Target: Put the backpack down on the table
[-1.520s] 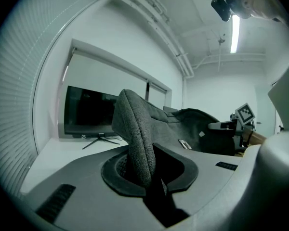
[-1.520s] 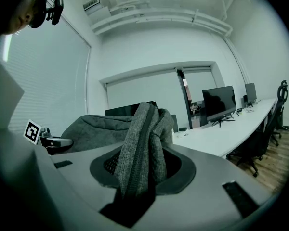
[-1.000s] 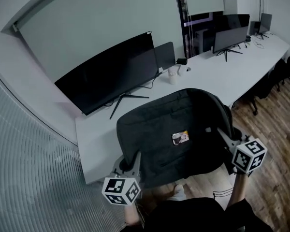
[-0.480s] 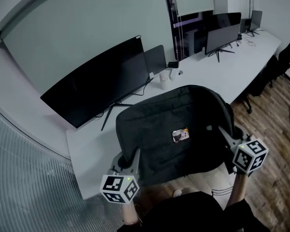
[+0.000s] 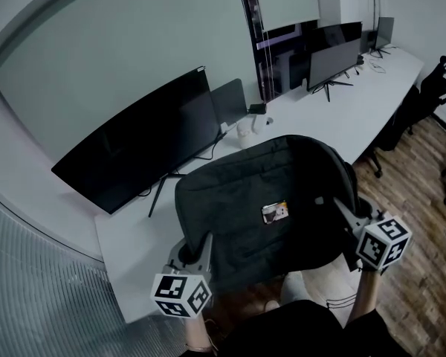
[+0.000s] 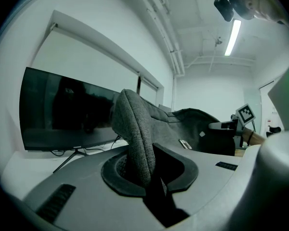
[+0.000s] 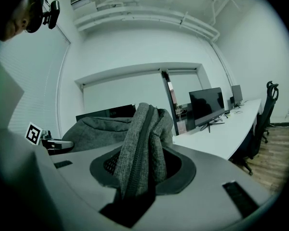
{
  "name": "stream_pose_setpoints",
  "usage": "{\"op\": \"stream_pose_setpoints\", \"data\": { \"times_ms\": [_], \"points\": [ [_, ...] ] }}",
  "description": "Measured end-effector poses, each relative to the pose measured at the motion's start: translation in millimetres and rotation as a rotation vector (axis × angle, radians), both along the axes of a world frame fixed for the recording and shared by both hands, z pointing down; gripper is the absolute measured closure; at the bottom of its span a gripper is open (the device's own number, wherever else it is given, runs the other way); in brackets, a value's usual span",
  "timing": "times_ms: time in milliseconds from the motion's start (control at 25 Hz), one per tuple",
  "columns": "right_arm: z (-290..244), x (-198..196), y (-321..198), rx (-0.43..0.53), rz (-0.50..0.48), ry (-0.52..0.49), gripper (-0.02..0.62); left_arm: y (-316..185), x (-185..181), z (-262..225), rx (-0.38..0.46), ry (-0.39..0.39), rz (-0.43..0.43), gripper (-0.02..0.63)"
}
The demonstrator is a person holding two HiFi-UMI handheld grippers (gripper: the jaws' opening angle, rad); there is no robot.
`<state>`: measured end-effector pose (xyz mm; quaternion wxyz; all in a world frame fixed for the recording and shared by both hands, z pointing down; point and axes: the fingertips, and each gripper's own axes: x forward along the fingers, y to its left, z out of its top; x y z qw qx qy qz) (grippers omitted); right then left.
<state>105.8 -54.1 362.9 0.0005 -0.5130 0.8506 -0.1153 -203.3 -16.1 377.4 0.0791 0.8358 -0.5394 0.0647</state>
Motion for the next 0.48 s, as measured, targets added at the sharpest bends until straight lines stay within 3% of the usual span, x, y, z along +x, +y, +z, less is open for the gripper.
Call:
{"op": "stream_pose_setpoints", "data": {
  "times_ms": [480],
  "points": [
    [-6, 20, -81, -0.009, -0.014, 0.007, 0.477, -76, 20, -2, -0.010, 0.013, -0.012, 0.538]
  ]
}}
